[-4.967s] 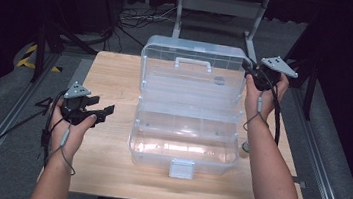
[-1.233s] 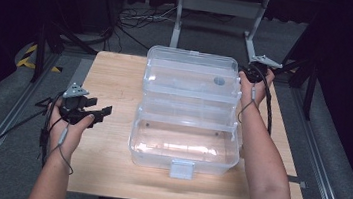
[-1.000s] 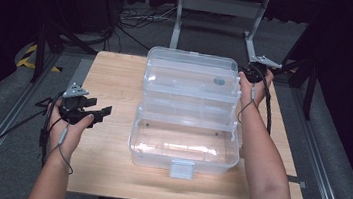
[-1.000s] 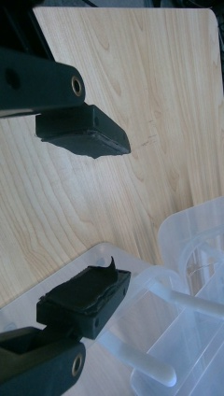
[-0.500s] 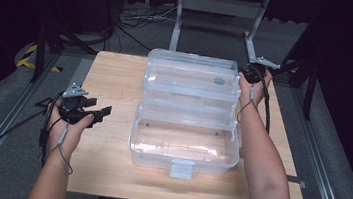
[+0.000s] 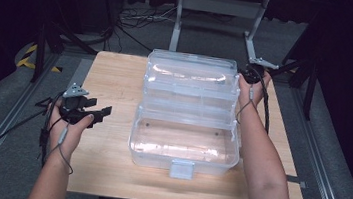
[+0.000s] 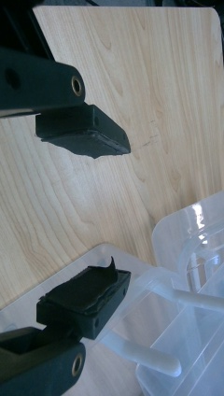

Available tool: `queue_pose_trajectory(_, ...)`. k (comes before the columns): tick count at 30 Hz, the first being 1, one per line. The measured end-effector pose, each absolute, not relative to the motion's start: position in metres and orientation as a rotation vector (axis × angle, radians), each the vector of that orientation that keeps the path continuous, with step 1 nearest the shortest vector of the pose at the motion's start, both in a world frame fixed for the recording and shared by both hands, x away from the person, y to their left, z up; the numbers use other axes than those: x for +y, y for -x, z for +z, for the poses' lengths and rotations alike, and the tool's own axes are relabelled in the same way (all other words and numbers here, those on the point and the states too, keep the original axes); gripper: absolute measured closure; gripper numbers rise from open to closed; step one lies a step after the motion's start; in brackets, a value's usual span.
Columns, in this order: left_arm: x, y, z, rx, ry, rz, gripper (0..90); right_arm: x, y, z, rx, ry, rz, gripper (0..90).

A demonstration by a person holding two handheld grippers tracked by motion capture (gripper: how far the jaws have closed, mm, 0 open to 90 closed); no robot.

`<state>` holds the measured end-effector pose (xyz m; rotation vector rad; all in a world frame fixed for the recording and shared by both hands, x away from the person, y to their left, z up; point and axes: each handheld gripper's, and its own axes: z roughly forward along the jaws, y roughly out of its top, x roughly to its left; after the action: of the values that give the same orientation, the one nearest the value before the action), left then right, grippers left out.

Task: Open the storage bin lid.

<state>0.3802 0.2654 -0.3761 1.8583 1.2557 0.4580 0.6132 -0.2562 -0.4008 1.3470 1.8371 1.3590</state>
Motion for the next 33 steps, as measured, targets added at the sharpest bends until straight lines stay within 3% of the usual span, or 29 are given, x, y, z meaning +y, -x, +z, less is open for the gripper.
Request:
queue_pose_trajectory(17, 0.265, -0.381, -0.375, 1.249, -1.862, 0.457, 34.0, -0.255, -0.613, -0.398, 1.861, -1.315, 1.323, 80.3)
queue_pose_trajectory(33, 0.256, -0.394, -0.371, 1.206, -1.875, 0.445, 31.0, -0.276, -0.575, -0.362, 1.786, -1.209, 1.444, 67.1)
